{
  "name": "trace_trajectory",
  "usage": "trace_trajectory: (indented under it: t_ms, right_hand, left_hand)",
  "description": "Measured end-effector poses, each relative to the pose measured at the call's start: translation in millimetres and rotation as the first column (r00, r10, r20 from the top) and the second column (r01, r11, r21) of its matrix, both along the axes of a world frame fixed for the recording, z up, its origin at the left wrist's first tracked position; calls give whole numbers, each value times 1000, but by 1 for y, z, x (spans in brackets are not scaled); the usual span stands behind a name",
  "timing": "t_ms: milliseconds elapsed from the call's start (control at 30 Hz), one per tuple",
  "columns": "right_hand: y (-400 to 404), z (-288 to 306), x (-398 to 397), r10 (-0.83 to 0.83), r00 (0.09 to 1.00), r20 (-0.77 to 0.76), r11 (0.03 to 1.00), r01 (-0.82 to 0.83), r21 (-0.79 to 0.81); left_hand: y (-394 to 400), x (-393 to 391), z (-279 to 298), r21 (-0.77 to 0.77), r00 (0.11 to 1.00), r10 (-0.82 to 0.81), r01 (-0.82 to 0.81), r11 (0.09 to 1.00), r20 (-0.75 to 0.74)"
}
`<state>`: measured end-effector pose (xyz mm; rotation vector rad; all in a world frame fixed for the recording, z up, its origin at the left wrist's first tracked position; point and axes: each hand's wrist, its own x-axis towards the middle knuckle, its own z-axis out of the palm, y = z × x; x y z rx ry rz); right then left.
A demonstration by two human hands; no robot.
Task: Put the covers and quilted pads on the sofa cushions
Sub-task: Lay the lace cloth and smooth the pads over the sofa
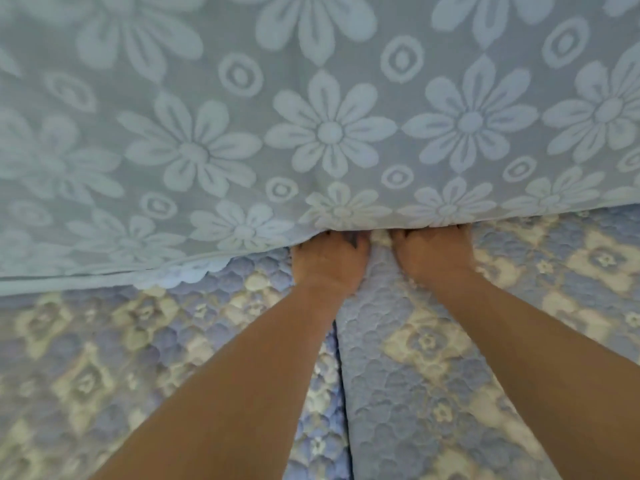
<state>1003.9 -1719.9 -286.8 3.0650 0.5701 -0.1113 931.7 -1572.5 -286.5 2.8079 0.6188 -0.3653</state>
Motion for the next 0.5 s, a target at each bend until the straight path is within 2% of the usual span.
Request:
trace_trajectory:
  t_ms: [100, 133, 200, 267, 367, 500]
  right_hand:
    - [14, 17, -52, -161, 978, -131, 987, 159, -24]
    - [24, 25, -79, -139, 977, -163, 990, 139, -14]
    - [51, 35, -131, 10, 964, -265, 1000, -7, 12]
    - [88, 40, -165, 213, 898, -386, 977, -197, 83]
    - [164, 39, -202, 425, 849, -316, 905, -383, 186]
    - [234, 28, -208, 381, 890, -251, 924, -352, 152]
  left_hand:
    - [14, -72, 22, -139, 999, -10, 16, 990, 46]
    - [30, -108, 26, -143, 998, 18, -9, 990, 60]
    - [79, -172, 27, -52, 992, 75, -70, 996, 98]
    - [139, -214, 27, 66, 985, 111, -120, 991, 129]
    - [225, -251, 32, 160, 991, 76, -92, 983, 106]
    - [283, -271, 37, 268, 988, -123, 95, 959, 90]
